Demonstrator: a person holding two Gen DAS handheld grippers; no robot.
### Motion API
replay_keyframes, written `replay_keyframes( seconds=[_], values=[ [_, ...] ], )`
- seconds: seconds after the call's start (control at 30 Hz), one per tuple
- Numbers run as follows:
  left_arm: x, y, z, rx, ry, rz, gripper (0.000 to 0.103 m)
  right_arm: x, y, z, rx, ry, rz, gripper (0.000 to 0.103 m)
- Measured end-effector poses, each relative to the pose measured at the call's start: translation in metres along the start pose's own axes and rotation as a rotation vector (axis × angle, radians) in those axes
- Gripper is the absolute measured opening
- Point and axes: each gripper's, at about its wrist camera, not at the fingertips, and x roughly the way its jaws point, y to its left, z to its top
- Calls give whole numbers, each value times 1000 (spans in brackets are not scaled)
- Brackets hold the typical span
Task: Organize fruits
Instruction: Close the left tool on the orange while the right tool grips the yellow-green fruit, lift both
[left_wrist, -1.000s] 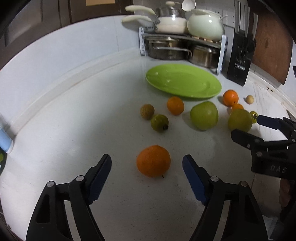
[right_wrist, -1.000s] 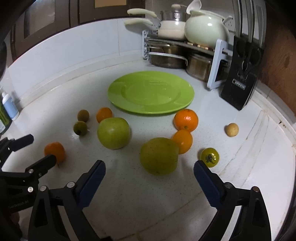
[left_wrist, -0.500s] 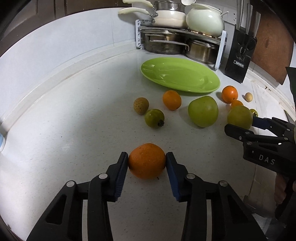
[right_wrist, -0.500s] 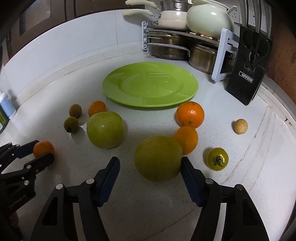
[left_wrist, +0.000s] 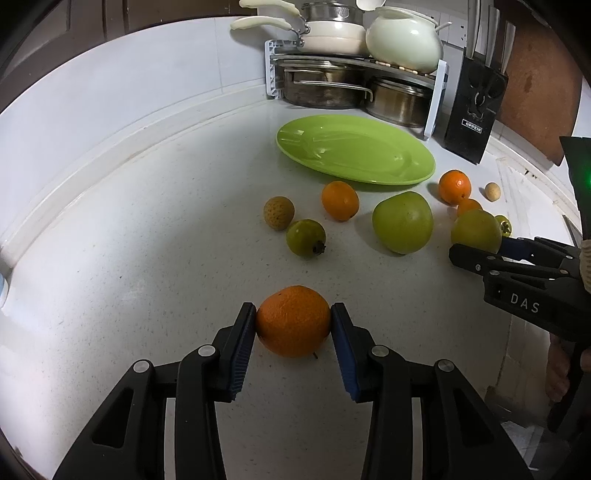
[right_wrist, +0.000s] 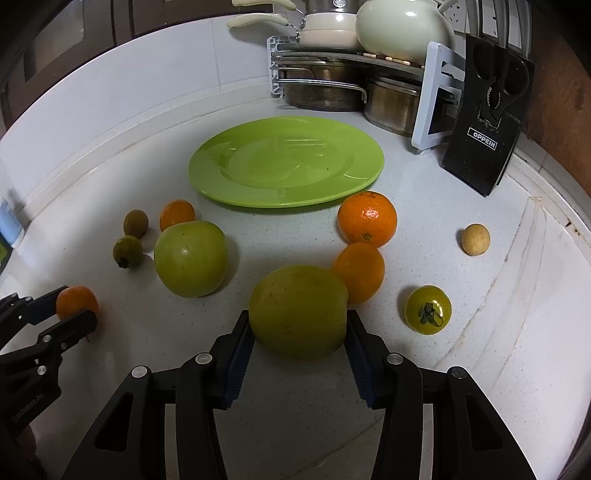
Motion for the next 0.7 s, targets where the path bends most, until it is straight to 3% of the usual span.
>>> replay_keyframes(
  seconds=[0.37, 0.7],
  values=[
    [-8, 3, 11, 30, -41, -37, 41, -15, 4, 0, 20, -27, -21, 49],
    [-17, 4, 37, 73, -99, -125, 41, -41, 9, 17, 56, -73, -54, 49]
  ],
)
